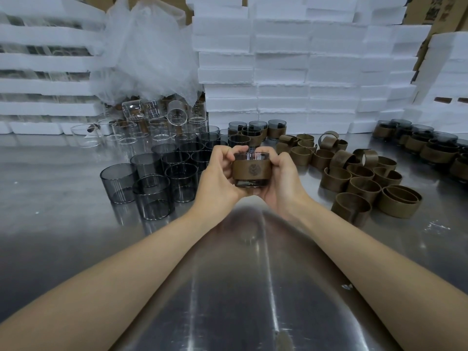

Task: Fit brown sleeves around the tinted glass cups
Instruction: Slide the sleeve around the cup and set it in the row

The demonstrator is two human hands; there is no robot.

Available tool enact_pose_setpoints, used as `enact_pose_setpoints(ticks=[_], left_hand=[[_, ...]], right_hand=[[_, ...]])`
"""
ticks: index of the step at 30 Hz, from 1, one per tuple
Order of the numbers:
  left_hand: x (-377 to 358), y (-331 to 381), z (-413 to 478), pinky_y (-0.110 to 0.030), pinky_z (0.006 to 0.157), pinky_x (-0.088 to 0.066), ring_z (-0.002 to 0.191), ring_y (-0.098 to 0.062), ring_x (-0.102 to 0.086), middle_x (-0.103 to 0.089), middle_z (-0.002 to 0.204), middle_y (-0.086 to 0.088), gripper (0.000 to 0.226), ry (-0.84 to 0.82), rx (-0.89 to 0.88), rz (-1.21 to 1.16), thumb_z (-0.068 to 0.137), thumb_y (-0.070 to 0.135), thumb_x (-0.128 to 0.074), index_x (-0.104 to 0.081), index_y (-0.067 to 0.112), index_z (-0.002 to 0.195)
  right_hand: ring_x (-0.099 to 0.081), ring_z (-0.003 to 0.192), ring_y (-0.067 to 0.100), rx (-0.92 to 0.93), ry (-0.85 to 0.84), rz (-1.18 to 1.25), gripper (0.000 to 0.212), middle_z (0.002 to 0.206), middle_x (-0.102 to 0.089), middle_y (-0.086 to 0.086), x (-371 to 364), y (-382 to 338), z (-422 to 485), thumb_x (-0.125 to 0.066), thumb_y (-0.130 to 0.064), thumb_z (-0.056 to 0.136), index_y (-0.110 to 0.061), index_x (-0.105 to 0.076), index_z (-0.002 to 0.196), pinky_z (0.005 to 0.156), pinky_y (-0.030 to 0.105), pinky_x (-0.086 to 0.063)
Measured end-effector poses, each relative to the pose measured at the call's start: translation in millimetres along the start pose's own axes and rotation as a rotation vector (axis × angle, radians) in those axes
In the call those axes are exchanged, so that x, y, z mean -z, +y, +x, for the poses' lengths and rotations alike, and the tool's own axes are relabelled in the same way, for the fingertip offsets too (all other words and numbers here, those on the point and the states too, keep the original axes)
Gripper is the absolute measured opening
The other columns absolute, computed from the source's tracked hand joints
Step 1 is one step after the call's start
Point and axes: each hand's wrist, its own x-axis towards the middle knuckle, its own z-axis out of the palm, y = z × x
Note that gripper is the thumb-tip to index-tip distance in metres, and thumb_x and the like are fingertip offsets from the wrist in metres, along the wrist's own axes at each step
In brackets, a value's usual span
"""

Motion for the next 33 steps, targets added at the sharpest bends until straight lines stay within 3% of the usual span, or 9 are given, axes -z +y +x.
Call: enact_pose_setpoints(ticks=[6,9,16,20,27,33], left_hand=[[2.8,-4.4,2.3,-0.021,0.081,-0.054,0.104,-0.011,-0.063,-0.060,0.121,0.004,0.071,0.018,0.023,-0.029,0.056,-0.026,-0.077,-0.034,0.018,0.092],[5.1,-7.2,3.3,-0.021,0.081,-0.054,0.103,-0.004,-0.066,-0.061,0.120,0.005,0.072,0.023,0.029,-0.029,0.056,-0.024,-0.079,-0.034,0.018,0.093],[5.9,-7.7,3.8,-0.021,0.080,-0.054,0.109,-0.011,-0.065,-0.061,0.122,0.006,0.072,0.024,0.009,-0.003,0.055,-0.021,-0.081,-0.035,0.020,0.092],[6.1,-5.1,3.9,-0.019,0.078,-0.054,0.109,-0.012,-0.064,-0.059,0.123,0.007,0.072,0.024,0.003,-0.002,0.055,-0.023,-0.081,-0.035,0.020,0.091],[5.6,-1.8,2.3,-0.019,0.077,-0.054,0.111,-0.016,-0.062,-0.059,0.123,0.006,0.071,0.019,-0.001,-0.010,0.055,-0.025,-0.079,-0.035,0.018,0.091],[5.3,-6.4,2.1,-0.028,0.086,-0.057,0.114,-0.019,-0.062,-0.060,0.119,0.009,0.071,0.037,-0.015,0.021,0.055,-0.024,-0.079,-0.035,0.020,0.091]], right_hand=[[-0.071,0.086,0.030,-0.124,-0.064,0.199,0.042,0.102,-0.072,0.017,1.9,0.0,-1.9,-0.028,-0.027,0.099,-0.010,-0.066,0.107,0.070,0.037,-0.056],[-0.070,0.090,0.028,-0.178,-0.050,0.203,0.046,0.104,-0.072,0.017,1.2,0.9,-2.5,-0.028,-0.035,0.103,-0.007,-0.057,0.125,0.069,0.037,-0.058],[-0.068,0.096,0.028,-0.172,-0.019,0.186,0.051,0.111,-0.069,0.017,0.5,1.8,-0.9,-0.025,-0.043,0.104,-0.010,-0.053,0.131,0.069,0.037,-0.058],[-0.067,0.097,0.028,-0.126,-0.014,0.187,0.045,0.113,-0.068,0.016,2.3,4.7,2.5,-0.023,-0.041,0.105,-0.015,-0.054,0.125,0.073,0.037,-0.058],[-0.063,0.096,0.029,-0.067,0.016,0.125,0.035,0.104,-0.071,0.013,2.9,7.4,5.1,-0.029,-0.034,0.104,-0.018,-0.059,0.111,0.084,0.040,-0.039],[-0.070,0.080,0.022,-0.073,0.032,0.066,0.027,0.095,-0.073,0.012,-0.3,5.3,4.2,-0.043,-0.030,0.098,-0.016,-0.065,0.105,0.072,0.033,-0.052]])
